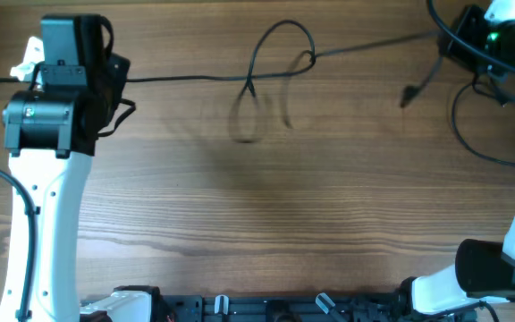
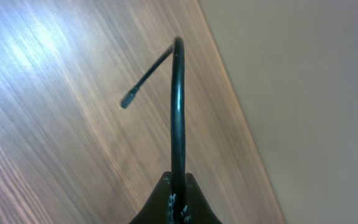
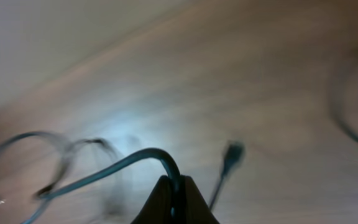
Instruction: Untangle cables
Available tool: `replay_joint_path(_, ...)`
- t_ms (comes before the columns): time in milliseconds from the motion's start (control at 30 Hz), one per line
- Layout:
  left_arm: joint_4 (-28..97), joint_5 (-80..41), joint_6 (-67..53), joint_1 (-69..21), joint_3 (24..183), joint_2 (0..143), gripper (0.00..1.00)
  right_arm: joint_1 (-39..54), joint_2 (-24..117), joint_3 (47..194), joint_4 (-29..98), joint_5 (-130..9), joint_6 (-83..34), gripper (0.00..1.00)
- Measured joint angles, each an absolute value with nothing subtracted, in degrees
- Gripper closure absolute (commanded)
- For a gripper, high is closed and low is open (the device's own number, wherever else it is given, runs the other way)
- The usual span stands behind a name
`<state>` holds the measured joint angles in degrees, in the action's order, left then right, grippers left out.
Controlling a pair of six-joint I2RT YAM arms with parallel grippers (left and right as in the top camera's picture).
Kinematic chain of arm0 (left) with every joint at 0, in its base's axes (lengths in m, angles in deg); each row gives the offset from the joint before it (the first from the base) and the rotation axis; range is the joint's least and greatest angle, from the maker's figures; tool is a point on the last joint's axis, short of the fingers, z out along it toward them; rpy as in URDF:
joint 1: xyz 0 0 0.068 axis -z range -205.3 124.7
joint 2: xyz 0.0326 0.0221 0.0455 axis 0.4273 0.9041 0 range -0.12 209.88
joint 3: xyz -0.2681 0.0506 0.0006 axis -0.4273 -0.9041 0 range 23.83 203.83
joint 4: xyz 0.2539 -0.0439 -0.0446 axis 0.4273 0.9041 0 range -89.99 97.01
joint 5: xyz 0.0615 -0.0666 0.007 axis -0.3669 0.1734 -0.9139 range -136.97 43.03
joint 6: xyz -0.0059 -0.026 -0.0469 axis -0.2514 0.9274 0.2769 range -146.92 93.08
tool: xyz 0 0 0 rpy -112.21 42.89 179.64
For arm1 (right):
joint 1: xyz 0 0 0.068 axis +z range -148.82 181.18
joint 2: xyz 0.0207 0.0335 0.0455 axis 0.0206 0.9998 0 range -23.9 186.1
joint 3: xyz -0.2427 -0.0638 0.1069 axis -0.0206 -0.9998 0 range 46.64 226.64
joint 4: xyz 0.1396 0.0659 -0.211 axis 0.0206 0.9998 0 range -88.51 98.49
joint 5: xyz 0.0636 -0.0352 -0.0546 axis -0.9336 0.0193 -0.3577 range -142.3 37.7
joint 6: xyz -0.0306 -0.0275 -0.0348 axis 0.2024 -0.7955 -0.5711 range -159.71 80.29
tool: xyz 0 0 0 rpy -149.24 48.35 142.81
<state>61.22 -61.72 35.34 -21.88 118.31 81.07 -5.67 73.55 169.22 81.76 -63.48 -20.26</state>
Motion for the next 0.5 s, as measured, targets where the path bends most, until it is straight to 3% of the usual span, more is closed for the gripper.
replay_joint_path(167, 62.8, -63.4, 33.3, -26.6, 118.3, 82.8, 0.96, -5.7, 77.0, 169.2, 85.5, -52.8, -19.4, 0.96)
replay_joint_path(500, 66.3, -76.4, 32.3, -33.6, 118.3, 84.7, 0.96, -7.3, 85.1, 169.2, 86.5, -48.8, -22.6, 0.96)
